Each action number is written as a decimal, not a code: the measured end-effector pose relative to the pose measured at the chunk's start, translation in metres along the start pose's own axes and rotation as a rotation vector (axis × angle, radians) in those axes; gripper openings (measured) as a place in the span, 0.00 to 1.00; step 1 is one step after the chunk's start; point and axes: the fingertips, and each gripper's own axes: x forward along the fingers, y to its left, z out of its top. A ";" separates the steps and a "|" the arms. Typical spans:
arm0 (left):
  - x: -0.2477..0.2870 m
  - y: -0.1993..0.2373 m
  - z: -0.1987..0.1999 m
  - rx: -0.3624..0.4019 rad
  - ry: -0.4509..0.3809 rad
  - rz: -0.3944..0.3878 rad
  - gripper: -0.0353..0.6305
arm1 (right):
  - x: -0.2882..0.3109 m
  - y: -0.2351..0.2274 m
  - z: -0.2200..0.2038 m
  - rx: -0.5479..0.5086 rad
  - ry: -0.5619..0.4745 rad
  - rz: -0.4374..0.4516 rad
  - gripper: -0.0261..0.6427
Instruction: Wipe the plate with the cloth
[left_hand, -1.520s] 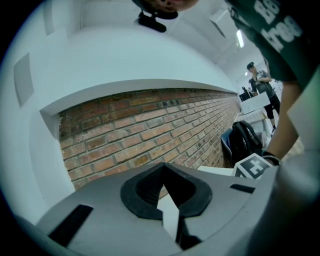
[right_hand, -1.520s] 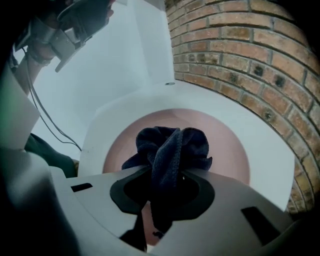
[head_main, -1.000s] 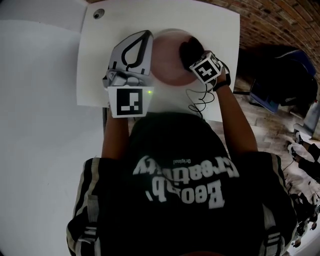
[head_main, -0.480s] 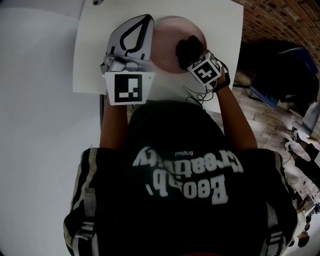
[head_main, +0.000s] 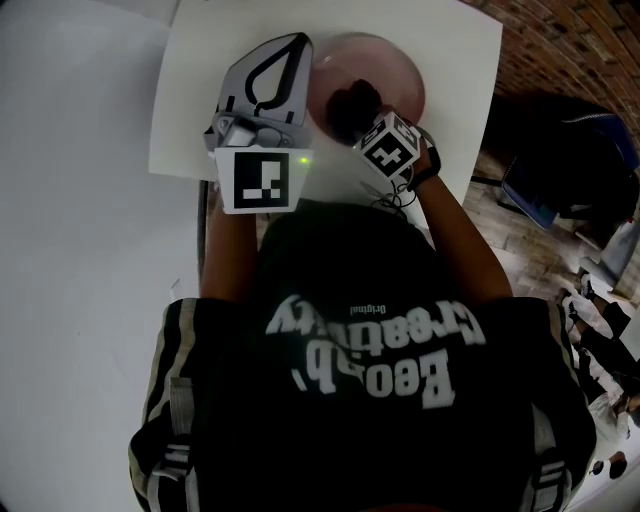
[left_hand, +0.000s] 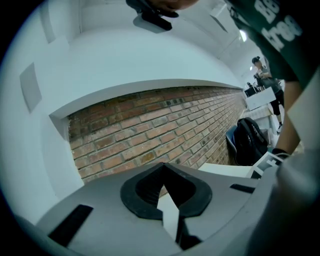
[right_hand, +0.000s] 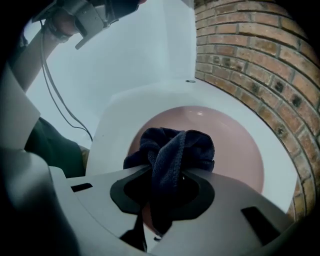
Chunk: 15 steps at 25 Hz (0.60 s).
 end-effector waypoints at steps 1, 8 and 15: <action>-0.001 0.002 -0.003 -0.003 0.006 0.005 0.05 | 0.003 0.002 0.005 -0.013 -0.001 0.008 0.15; -0.005 0.020 -0.020 -0.010 0.031 0.019 0.05 | 0.024 0.004 0.042 -0.061 -0.013 0.038 0.15; -0.005 0.034 -0.033 -0.010 0.046 0.010 0.05 | 0.036 -0.021 0.069 -0.037 -0.028 0.020 0.15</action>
